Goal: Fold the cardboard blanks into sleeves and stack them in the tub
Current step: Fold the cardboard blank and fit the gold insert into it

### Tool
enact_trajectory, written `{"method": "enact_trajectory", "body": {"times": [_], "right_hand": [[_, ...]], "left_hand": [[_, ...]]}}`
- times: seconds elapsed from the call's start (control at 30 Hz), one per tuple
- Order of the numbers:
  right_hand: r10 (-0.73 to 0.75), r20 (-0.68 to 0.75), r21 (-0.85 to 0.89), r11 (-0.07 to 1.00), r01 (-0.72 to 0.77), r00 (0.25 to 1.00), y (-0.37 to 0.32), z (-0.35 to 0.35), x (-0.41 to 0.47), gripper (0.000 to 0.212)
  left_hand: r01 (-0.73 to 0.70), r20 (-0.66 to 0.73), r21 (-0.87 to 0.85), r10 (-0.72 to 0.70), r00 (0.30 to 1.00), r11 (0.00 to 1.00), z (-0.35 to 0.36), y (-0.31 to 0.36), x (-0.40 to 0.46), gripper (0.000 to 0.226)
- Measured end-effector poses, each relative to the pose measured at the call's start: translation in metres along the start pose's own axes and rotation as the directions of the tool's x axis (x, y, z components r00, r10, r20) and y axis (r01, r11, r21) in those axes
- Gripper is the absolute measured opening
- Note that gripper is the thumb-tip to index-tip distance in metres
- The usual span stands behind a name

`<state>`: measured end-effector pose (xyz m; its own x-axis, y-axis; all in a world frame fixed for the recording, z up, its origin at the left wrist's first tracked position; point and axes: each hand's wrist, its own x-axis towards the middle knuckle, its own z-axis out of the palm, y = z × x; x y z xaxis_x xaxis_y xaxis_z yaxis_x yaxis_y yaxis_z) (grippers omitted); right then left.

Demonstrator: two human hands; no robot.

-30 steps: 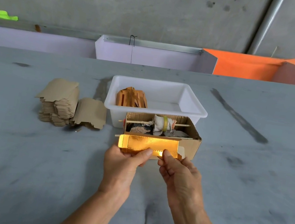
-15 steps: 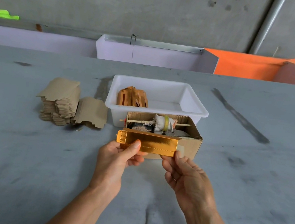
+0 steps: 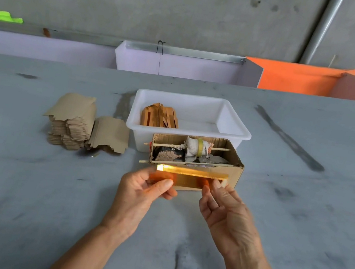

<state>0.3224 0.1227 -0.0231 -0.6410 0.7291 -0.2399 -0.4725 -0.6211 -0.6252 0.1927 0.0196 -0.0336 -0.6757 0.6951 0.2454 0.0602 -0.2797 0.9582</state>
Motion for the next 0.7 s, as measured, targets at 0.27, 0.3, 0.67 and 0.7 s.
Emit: {"method": "enact_trajectory", "body": {"times": [0.27,0.3,0.67,0.7], "right_hand": [[0.014,-0.081,-0.027,1.0,-0.016,0.997,0.003,-0.006,0.0,0.021],[0.021,-0.089,-0.02,1.0,-0.023,0.996,0.004,-0.007,0.0,0.018],[0.054,-0.108,-0.182,0.981,-0.073,0.993,0.011,-0.011,-0.006,0.012],[0.053,-0.105,-0.196,0.978,-0.073,0.993,0.012,-0.012,-0.006,0.012]], "left_hand": [[-0.114,0.332,0.221,0.035,0.943,0.969,-0.003,0.011,-0.003,0.047],[-0.082,0.357,0.202,0.004,0.934,0.976,-0.005,0.012,-0.003,0.048],[0.162,0.291,0.181,-0.21,0.933,0.97,-0.001,0.005,0.001,0.001],[0.156,0.261,0.207,-0.208,0.943,0.966,0.002,0.003,0.001,0.009]]}}
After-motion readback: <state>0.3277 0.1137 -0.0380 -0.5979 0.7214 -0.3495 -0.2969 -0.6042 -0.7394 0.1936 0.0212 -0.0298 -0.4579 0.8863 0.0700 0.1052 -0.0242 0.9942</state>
